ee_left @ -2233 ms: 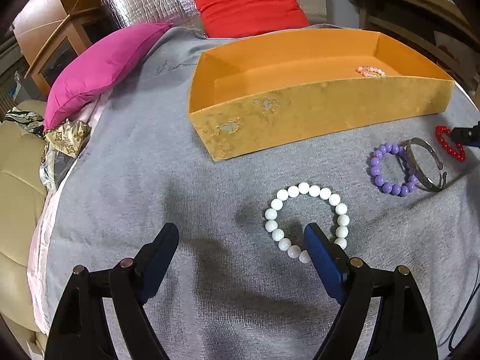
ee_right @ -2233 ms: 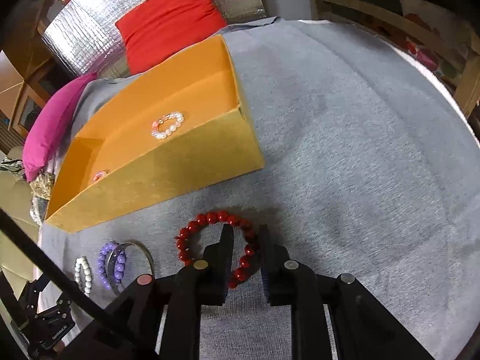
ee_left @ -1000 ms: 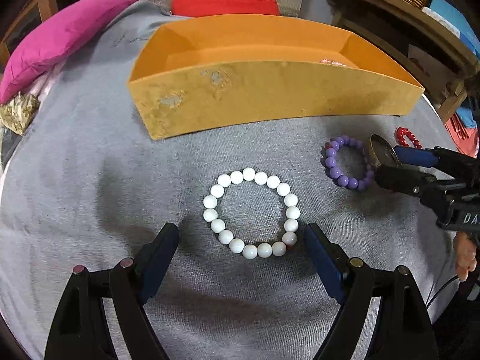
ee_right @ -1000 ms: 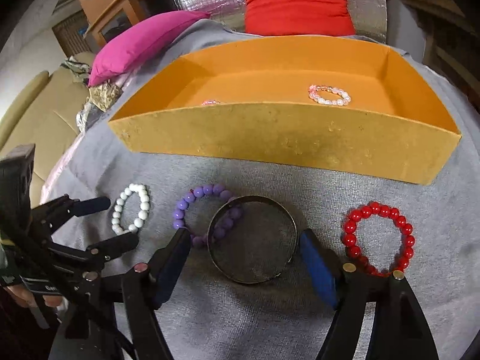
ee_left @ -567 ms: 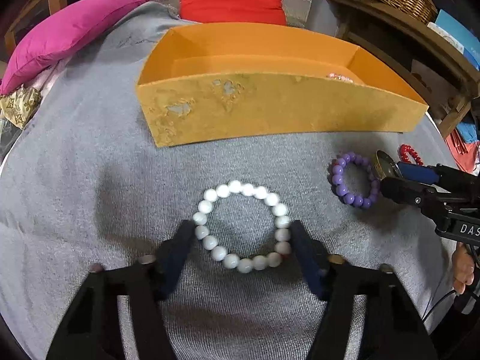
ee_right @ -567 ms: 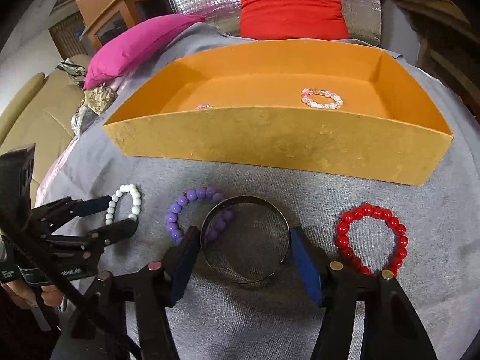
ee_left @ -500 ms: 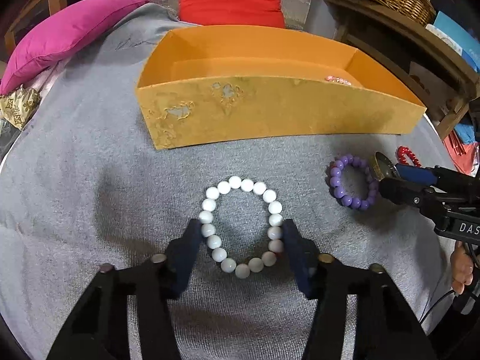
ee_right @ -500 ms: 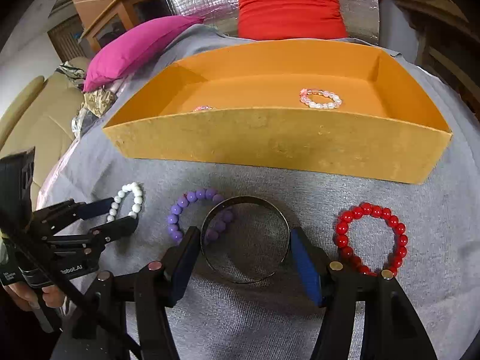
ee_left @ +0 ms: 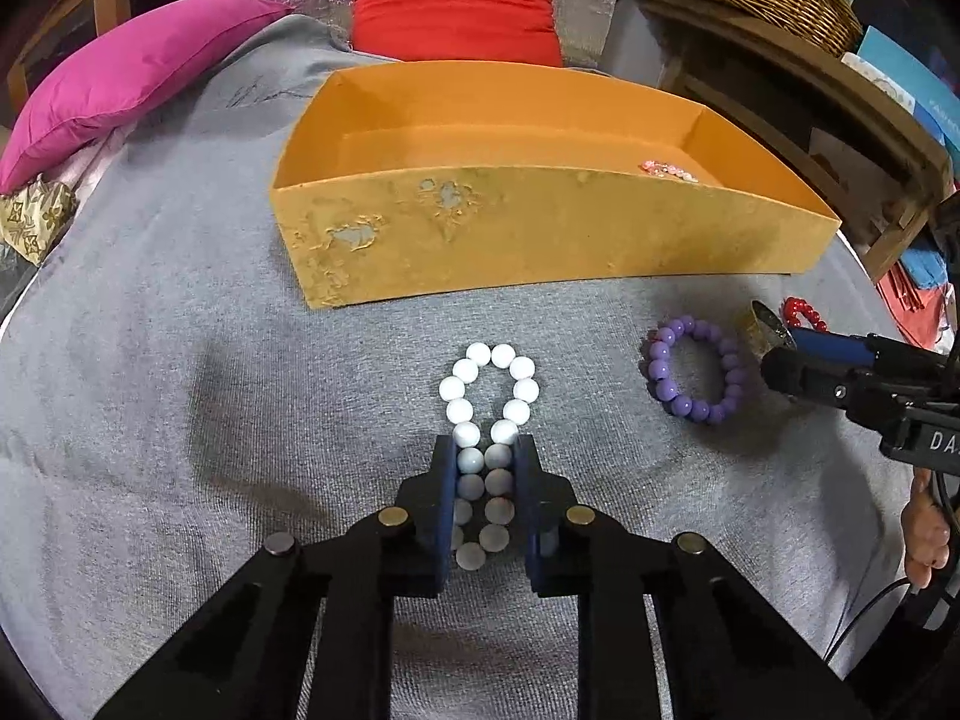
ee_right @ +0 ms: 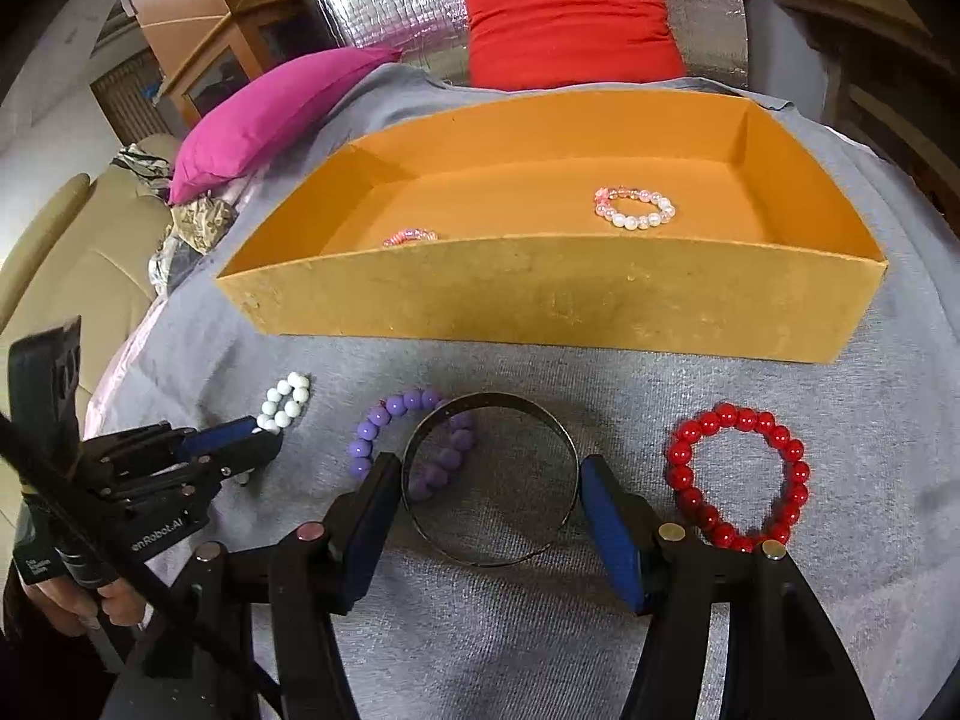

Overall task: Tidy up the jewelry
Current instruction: 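Lift the white bead bracelet with the left gripper while the right lifts the silver bangle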

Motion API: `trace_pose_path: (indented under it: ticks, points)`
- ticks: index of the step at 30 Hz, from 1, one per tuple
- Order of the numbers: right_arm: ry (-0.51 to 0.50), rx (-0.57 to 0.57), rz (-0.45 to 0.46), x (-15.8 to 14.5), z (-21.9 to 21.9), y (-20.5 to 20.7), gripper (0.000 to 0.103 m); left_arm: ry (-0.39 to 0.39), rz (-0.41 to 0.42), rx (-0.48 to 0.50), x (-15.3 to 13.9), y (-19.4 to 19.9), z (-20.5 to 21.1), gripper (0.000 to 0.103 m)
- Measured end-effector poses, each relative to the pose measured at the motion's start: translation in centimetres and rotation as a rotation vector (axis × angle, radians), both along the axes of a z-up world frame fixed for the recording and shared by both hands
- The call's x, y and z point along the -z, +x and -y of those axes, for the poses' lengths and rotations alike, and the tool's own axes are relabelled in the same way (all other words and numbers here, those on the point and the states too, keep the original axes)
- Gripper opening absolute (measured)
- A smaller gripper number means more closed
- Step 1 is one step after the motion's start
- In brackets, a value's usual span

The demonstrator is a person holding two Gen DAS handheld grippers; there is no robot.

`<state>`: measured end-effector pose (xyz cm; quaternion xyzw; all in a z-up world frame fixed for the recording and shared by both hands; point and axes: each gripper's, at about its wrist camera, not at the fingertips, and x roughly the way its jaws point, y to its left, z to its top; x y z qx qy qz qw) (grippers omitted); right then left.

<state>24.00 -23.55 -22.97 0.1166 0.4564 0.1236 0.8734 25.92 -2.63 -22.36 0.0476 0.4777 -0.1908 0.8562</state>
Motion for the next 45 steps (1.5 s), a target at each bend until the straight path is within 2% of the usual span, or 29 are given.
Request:
trace_pose_path:
  ticks: [20, 27, 37, 45]
  points:
    - [0.067, 0.041, 0.041, -1.6, 2.6, -1.5, 0.064, -0.025, 0.125, 0.047, -4.5, -3.2, 0.8, 0.02]
    - [0.103, 0.052, 0.105, -2.9, 3.6, -2.4, 0.064, -0.039, 0.194, 0.038, -6.3, -3.3, 1.6, 0.02]
    - [0.165, 0.09, 0.239, -5.4, 4.7, -3.3, 0.064, -0.016, 0.322, 0.031, -8.2, -3.7, 2.7, 0.02]
    - [0.176, 0.16, 0.297, -6.6, 5.9, -1.6, 0.064, -0.053, 0.386, 0.028, -9.5, -3.1, 3.3, 0.02]
